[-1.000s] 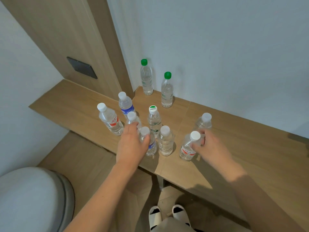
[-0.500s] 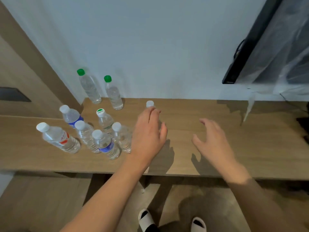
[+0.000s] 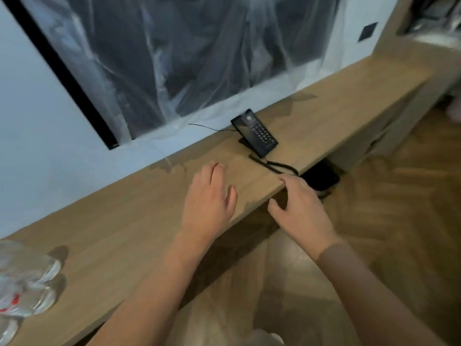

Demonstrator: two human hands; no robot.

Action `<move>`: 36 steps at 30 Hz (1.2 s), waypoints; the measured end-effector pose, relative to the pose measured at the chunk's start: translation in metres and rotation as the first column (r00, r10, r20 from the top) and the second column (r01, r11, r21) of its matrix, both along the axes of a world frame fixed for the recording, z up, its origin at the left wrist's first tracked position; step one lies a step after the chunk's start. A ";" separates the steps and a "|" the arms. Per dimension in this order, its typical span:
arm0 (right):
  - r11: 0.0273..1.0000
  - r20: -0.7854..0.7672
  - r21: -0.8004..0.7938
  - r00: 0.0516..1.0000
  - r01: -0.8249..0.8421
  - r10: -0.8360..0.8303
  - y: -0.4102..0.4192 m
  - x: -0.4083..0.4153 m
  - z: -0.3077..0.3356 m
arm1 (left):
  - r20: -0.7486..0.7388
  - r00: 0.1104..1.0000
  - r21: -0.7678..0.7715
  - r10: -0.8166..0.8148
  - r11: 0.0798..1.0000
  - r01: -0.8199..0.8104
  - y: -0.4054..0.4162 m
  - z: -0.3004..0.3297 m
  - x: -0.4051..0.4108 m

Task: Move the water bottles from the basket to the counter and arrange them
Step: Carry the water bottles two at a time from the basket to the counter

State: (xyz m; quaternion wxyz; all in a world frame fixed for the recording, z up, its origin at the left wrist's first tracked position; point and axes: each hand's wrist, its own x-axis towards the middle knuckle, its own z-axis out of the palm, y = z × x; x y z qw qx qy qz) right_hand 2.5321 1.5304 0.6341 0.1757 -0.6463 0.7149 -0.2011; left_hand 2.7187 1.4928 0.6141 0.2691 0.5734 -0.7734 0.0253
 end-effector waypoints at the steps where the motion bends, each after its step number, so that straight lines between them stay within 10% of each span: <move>1: 0.999 0.004 -0.018 1.000 0.031 -0.030 0.001 -0.020 -0.001 | -0.015 0.999 0.001 -0.032 0.999 0.033 -0.005 0.000 -0.020; 14: 0.791 0.067 0.060 0.788 0.609 -0.612 0.042 -0.312 -0.005 | -0.014 0.817 0.039 -0.576 0.816 0.576 -0.071 -0.015 -0.358; 36: 0.648 -0.013 0.010 0.648 0.762 -0.762 -0.184 -0.741 -0.023 | -0.071 0.618 0.126 -0.783 0.608 0.784 -0.335 -0.024 -0.833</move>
